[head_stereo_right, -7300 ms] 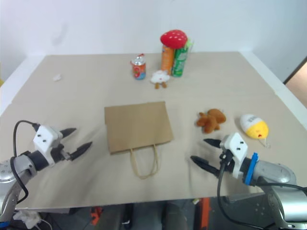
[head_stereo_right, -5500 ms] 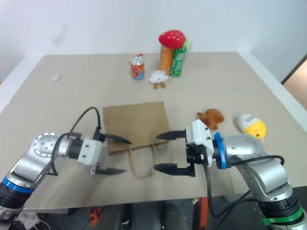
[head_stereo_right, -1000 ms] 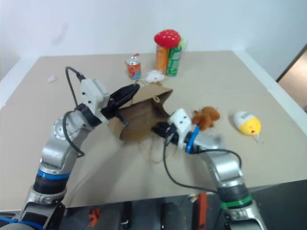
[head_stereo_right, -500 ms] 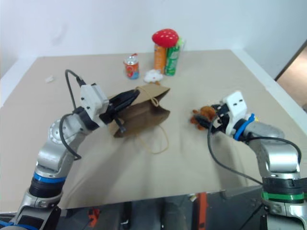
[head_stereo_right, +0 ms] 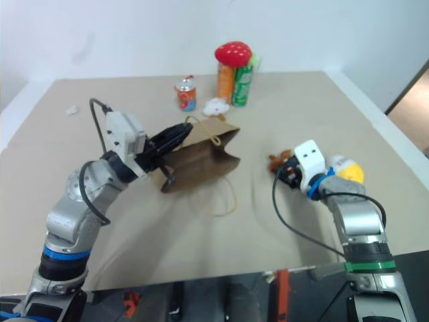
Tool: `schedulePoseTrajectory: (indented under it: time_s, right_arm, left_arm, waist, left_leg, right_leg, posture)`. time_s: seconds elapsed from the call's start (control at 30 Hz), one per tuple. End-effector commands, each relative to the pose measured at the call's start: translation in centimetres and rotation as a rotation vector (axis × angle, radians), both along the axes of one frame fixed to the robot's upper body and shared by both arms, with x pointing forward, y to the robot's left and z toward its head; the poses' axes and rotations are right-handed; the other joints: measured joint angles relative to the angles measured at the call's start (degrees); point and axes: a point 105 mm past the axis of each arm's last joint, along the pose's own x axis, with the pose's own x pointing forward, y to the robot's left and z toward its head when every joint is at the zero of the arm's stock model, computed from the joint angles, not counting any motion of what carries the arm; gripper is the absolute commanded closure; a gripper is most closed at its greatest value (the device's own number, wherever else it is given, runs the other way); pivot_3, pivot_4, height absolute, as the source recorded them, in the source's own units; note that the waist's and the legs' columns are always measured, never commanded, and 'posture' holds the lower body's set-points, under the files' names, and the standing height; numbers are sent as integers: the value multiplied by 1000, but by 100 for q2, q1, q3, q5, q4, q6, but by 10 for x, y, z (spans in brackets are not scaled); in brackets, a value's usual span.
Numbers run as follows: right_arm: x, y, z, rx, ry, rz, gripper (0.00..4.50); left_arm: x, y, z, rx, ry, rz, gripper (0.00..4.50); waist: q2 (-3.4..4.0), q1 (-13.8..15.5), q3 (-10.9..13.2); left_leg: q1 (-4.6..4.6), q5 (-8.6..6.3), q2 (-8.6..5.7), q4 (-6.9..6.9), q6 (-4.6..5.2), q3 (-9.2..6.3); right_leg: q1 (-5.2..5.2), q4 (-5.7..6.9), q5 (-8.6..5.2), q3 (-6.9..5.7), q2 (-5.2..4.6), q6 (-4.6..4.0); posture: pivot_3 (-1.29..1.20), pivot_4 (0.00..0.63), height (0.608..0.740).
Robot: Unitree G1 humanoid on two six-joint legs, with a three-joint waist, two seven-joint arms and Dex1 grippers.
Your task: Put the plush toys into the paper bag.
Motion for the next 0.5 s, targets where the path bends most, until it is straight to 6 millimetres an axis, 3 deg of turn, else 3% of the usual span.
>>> schedulePoseTrajectory:
  time_s: [0.03,0.13,0.33,0.43,0.5]
  right_arm:
    - [-4,-6,-1,-87,1,23,3608]
    - [-5,-5,2,-92,-11,41,4410]
    - [-7,13,45,6,-167,145,4410]
    - [-24,29,81,90,-222,292,4410]
    - [-42,42,99,186,-171,418,4410]
  left_arm:
    - [-8,1,14,-28,-44,-7,4500]
    - [-8,-2,15,-23,-45,-15,4500]
    - [-5,-1,17,-30,-42,-2,4500]
    - [-4,0,17,-31,-41,13,4500]
    - [-3,1,16,-30,-41,24,4500]
  waist:
    - [0,0,0]
    - [0,2,0]
    - [0,2,0]
    - [2,3,2]
    - [5,5,3]
  left_leg:
    - [1,0,0,0,0,0]
    - [3,-1,-1,1,-2,-4]
    - [3,-1,-1,0,-1,-6]
    - [2,2,1,-3,4,-8]
    - [2,3,4,-3,4,-10]
  right_leg:
    - [0,0,0,0,0,0]
    - [6,0,0,-3,0,-1]
    - [5,0,0,-2,4,0]
    - [2,0,0,-1,8,0]
    - [5,0,0,-2,12,0]
  posture:
    - [0,150,740]
    - [0,150,740]
    - [0,150,740]
    - [0,150,740]
    - [0,150,740]
